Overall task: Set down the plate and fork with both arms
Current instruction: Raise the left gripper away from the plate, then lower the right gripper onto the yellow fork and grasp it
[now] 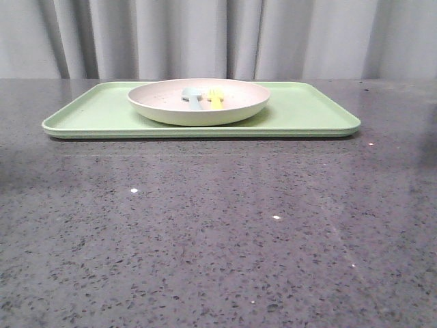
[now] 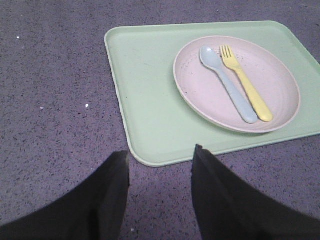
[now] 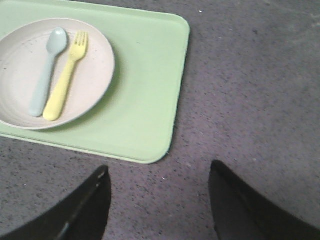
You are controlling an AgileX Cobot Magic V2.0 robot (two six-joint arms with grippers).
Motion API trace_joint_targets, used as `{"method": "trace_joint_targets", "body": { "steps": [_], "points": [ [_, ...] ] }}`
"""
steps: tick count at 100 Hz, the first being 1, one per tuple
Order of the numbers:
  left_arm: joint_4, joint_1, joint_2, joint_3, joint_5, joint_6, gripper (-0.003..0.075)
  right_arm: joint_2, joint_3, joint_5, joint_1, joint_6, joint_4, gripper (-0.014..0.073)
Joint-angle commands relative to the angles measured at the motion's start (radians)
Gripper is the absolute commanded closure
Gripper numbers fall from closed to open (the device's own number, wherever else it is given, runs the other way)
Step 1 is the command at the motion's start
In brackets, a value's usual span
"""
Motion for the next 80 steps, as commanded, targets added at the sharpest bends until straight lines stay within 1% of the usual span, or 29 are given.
{"method": "trace_joint_targets", "body": {
  "steps": [1, 17, 37, 59, 80],
  "points": [
    [0.003, -0.006, -0.072, 0.022, -0.078, -0.002, 0.0419, 0.038, -0.084, -0.04, 0.029, -0.012, 0.006, 0.0148],
    [0.019, -0.006, -0.174, 0.108, -0.078, -0.002, 0.0419, 0.146, -0.21, 0.018, 0.074, -0.012, 0.012, 0.0148],
    [0.019, -0.006, -0.262, 0.166, -0.078, -0.002, 0.0419, 0.279, -0.358, 0.067, 0.105, -0.012, 0.015, 0.0148],
    [0.019, -0.006, -0.273, 0.173, -0.067, -0.002, 0.0419, 0.432, -0.521, 0.081, 0.158, -0.011, 0.019, 0.0148],
    [0.019, -0.006, -0.273, 0.173, -0.063, -0.002, 0.0419, 0.605, -0.705, 0.149, 0.18, 0.007, 0.045, 0.0148]
  ]
}}
